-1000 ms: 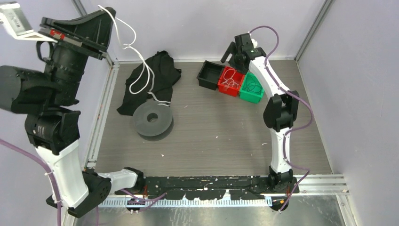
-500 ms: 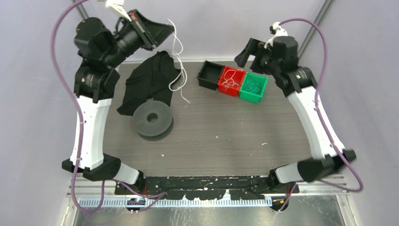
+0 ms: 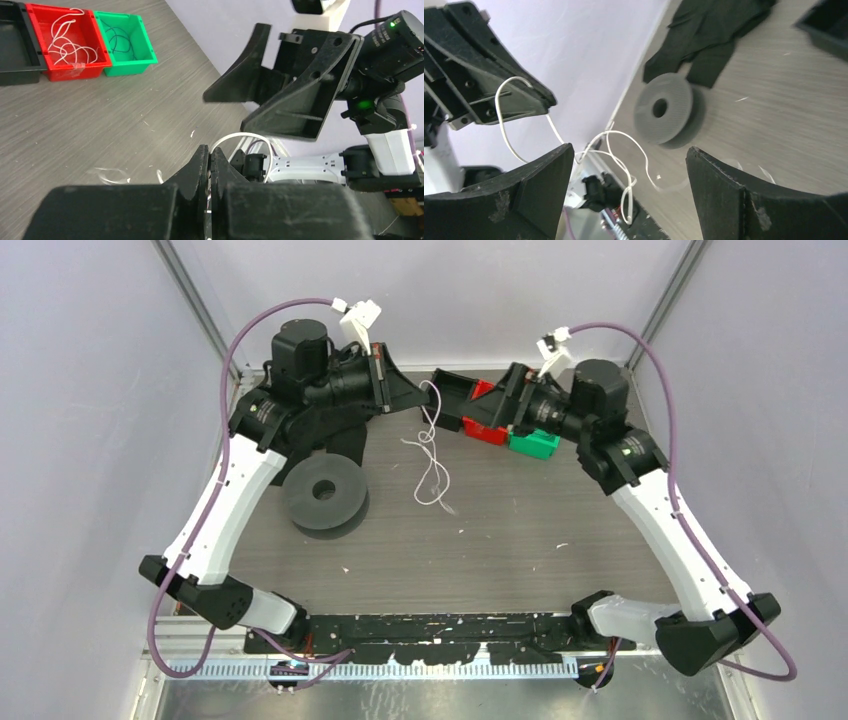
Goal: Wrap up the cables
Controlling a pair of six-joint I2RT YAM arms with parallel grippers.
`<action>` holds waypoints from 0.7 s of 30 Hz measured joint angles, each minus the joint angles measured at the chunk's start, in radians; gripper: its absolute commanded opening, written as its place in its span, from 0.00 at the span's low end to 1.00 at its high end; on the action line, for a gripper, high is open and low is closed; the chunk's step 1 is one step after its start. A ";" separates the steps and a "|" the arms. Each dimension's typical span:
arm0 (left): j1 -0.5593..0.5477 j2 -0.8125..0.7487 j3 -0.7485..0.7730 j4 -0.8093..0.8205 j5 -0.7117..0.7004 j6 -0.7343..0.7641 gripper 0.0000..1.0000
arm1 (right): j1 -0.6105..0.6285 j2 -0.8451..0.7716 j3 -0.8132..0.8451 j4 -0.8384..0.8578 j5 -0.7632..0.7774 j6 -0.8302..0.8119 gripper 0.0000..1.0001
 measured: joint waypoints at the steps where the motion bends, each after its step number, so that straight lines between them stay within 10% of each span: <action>1: -0.004 0.000 0.002 -0.007 0.009 0.016 0.00 | 0.028 0.010 -0.007 0.025 -0.008 0.015 0.87; 15: -0.005 0.000 0.007 -0.013 0.050 0.064 0.00 | 0.203 0.125 -0.009 0.174 -0.053 0.082 0.74; 18: -0.005 0.001 0.007 -0.013 0.056 0.064 0.00 | 0.218 0.140 -0.006 0.190 -0.053 0.083 0.53; 21: -0.005 0.003 0.007 -0.013 0.060 0.064 0.00 | 0.227 0.165 -0.002 0.204 -0.048 0.082 0.06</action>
